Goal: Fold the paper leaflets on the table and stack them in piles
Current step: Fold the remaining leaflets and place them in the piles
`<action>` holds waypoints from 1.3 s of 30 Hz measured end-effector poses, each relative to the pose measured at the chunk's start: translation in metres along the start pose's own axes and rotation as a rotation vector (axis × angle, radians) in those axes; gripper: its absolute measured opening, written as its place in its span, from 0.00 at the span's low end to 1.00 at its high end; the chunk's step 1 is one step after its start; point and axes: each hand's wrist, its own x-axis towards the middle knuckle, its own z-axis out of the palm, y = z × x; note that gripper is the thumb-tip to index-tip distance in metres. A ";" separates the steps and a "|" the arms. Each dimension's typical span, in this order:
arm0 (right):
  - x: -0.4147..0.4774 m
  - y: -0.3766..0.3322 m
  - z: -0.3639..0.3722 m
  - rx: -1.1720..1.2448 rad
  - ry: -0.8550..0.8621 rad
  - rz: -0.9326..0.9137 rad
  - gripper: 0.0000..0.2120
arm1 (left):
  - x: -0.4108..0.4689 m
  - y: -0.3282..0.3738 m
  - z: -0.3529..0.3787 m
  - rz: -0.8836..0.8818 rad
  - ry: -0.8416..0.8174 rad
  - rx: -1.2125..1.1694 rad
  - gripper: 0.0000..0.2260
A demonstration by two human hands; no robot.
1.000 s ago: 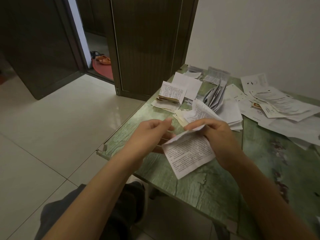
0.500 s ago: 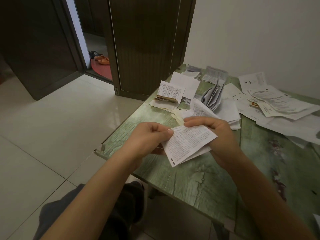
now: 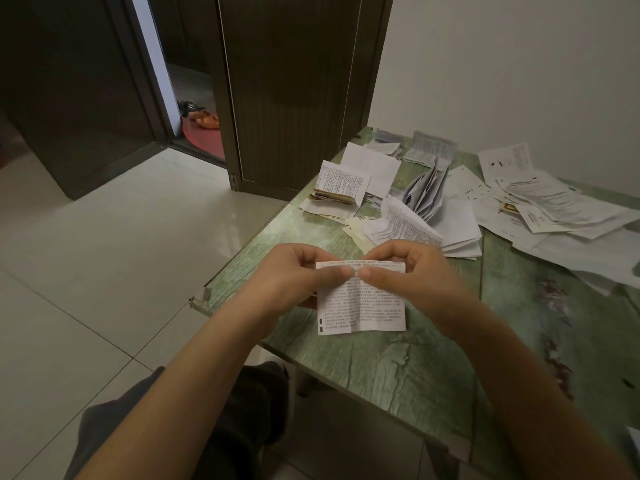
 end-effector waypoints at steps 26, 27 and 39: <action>-0.001 -0.005 0.001 -0.024 -0.074 -0.043 0.02 | -0.002 0.000 -0.017 0.209 -0.005 0.381 0.07; -0.001 -0.005 0.004 -0.050 -0.133 -0.039 0.04 | -0.003 0.000 -0.016 0.218 -0.024 0.402 0.07; 0.001 -0.005 0.004 0.335 0.162 0.051 0.02 | -0.007 0.007 -0.014 0.168 -0.040 0.092 0.19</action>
